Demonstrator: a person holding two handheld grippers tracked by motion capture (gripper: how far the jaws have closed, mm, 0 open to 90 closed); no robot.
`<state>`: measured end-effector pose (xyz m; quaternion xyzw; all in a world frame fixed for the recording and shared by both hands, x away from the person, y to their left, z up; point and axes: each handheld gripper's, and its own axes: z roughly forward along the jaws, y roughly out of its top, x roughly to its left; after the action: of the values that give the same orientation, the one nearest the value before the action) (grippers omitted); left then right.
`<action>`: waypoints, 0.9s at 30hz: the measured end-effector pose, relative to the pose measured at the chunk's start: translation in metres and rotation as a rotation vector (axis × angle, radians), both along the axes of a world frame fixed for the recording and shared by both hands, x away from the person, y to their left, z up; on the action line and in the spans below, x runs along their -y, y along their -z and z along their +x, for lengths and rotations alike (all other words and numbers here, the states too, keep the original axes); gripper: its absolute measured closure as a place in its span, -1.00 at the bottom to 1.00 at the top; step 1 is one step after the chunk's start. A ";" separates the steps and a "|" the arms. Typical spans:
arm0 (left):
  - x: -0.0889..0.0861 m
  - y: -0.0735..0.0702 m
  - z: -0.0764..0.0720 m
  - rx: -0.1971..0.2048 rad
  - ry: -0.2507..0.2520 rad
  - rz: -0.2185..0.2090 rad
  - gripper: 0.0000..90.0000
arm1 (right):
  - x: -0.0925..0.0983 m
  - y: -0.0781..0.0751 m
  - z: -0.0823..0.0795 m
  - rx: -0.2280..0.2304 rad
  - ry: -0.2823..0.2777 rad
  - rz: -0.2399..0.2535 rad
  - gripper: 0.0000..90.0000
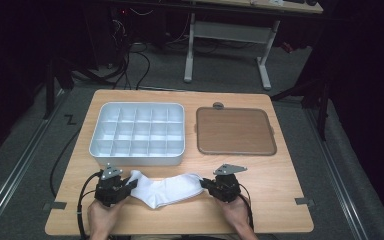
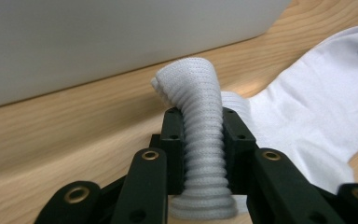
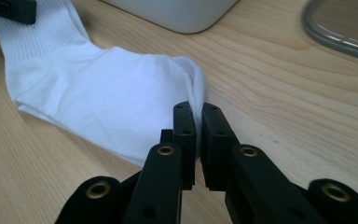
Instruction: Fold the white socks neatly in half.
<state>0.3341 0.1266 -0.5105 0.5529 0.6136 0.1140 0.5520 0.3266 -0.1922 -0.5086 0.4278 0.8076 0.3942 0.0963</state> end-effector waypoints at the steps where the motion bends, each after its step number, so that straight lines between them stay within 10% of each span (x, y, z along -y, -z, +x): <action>1: 0.004 -0.001 0.001 0.004 0.005 -0.003 0.65 | 0.003 -0.001 0.000 0.002 0.004 0.002 0.92; 27: 0.070 -0.002 0.010 -0.021 0.077 -0.082 0.63 | 0.073 -0.004 -0.008 0.008 0.155 -0.045 0.92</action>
<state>0.3439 0.0562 -0.5082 0.5540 0.6019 0.0616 0.5719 0.3189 -0.2653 -0.5049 0.4854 0.7803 0.3691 0.1392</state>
